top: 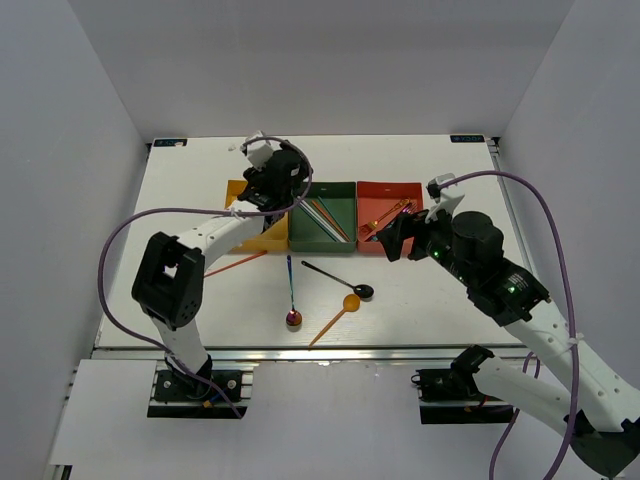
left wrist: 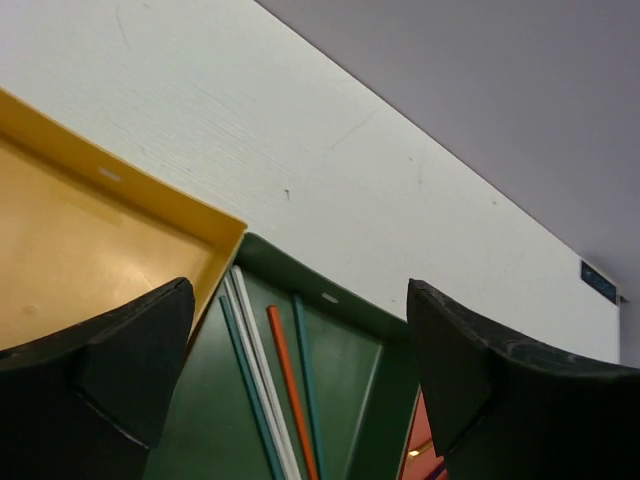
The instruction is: Sort the eating utensils into containers
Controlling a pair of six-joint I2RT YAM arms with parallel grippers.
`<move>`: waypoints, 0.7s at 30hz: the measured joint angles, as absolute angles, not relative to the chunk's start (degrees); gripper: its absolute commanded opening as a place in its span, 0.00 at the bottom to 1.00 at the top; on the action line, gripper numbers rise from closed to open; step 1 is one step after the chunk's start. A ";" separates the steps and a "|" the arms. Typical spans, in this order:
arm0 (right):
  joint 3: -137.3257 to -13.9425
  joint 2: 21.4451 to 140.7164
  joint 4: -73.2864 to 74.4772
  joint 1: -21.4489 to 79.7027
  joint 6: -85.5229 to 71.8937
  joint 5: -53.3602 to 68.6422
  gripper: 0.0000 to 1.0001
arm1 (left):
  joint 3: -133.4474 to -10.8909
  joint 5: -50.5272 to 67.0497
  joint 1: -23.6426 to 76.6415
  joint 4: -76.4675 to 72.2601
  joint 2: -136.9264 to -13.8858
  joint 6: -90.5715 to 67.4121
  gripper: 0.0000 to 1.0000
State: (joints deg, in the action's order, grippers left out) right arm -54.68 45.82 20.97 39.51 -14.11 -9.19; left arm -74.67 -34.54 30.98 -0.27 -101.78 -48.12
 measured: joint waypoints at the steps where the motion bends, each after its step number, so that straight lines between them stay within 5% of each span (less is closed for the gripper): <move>1: -54.68 46.06 20.93 39.51 -14.11 -8.82 0.89 | -76.16 -35.27 30.98 1.63 -101.78 -47.46 0.98; 12: -54.52 48.07 20.91 39.51 -13.85 -7.42 0.89 | -81.78 -48.82 30.20 40.12 -99.50 -61.19 0.98; 21: -53.08 48.51 20.82 39.51 -13.76 -5.26 0.89 | -64.18 -47.44 28.67 56.05 -80.84 -79.92 0.98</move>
